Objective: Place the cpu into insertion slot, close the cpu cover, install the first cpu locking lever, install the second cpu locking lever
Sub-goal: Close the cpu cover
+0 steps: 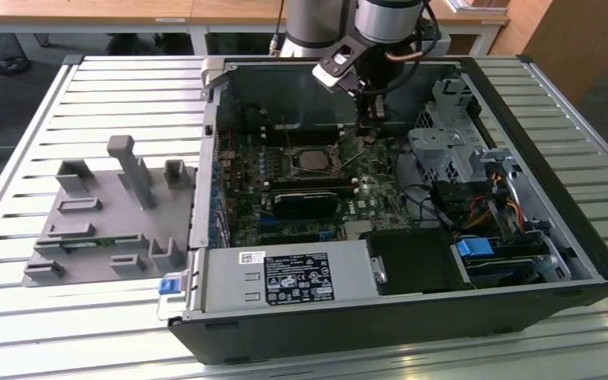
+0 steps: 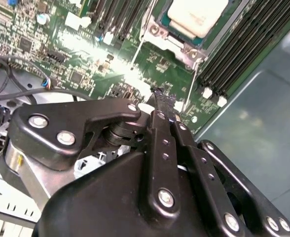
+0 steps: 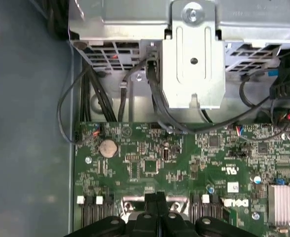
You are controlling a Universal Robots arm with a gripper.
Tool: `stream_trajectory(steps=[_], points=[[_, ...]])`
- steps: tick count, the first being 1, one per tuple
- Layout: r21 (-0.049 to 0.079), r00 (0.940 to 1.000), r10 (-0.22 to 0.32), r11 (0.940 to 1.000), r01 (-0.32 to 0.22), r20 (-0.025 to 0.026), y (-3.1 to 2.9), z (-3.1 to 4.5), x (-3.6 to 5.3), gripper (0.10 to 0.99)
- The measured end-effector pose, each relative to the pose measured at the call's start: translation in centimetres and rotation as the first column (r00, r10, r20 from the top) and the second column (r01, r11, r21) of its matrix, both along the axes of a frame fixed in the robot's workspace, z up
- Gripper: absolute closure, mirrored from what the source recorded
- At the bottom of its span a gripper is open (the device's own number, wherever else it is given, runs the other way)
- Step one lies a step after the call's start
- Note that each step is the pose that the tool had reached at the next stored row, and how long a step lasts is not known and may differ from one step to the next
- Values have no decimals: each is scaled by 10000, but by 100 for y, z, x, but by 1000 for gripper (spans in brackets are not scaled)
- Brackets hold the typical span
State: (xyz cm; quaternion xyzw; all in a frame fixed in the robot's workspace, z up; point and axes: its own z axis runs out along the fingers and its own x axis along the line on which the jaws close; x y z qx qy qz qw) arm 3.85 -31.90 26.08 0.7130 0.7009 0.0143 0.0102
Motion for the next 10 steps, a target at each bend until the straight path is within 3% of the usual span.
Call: stream_trajectory(steps=[10], points=[[-5,10000,-3,10000,3,-23,8,-12,121,980]])
